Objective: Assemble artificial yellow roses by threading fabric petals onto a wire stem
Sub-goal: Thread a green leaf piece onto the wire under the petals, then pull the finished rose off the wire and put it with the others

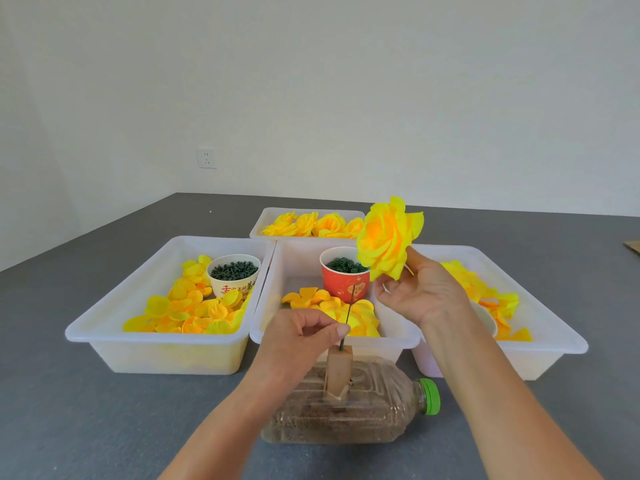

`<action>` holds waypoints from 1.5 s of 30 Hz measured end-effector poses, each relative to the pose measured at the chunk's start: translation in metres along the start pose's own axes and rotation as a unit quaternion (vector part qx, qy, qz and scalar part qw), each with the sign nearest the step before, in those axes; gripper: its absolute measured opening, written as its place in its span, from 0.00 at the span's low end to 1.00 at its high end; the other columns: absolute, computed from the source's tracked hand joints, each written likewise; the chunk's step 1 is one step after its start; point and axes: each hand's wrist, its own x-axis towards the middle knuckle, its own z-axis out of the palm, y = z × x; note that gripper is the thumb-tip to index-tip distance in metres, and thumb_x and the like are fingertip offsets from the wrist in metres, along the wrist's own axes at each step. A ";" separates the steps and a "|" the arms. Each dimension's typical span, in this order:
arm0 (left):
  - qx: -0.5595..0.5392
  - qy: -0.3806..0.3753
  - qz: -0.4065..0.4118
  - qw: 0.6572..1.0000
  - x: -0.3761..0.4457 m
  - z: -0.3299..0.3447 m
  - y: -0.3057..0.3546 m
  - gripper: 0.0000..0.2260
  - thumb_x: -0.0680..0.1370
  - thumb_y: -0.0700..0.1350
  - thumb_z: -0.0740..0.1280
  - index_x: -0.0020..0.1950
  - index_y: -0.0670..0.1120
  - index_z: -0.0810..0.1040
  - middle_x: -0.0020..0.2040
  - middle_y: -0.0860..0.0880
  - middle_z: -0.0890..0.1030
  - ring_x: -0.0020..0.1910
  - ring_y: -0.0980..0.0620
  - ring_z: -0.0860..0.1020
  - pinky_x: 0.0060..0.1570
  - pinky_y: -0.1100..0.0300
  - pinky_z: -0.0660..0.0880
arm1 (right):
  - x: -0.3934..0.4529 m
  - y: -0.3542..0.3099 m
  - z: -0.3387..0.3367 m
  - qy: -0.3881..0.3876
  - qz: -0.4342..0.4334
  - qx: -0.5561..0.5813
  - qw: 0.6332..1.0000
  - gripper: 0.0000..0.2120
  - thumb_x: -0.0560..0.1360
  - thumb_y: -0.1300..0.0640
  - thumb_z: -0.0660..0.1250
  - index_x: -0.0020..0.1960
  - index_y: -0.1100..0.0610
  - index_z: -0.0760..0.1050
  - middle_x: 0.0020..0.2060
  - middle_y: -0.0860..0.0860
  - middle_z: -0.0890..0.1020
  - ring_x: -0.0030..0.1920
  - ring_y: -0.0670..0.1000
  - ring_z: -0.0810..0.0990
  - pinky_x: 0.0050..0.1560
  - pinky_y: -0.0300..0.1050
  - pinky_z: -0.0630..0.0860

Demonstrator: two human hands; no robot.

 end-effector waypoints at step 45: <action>-0.310 0.095 -0.069 0.943 0.152 -0.025 -0.012 0.13 0.78 0.46 0.62 0.54 0.37 0.76 0.47 0.40 0.80 0.42 0.46 0.78 0.33 0.59 0.78 | 0.113 0.043 -0.008 -0.155 -0.215 -0.365 0.893 0.09 0.68 0.69 0.72 0.41 0.56 0.82 0.31 0.46 0.84 0.34 0.41 0.82 0.34 0.31 0.76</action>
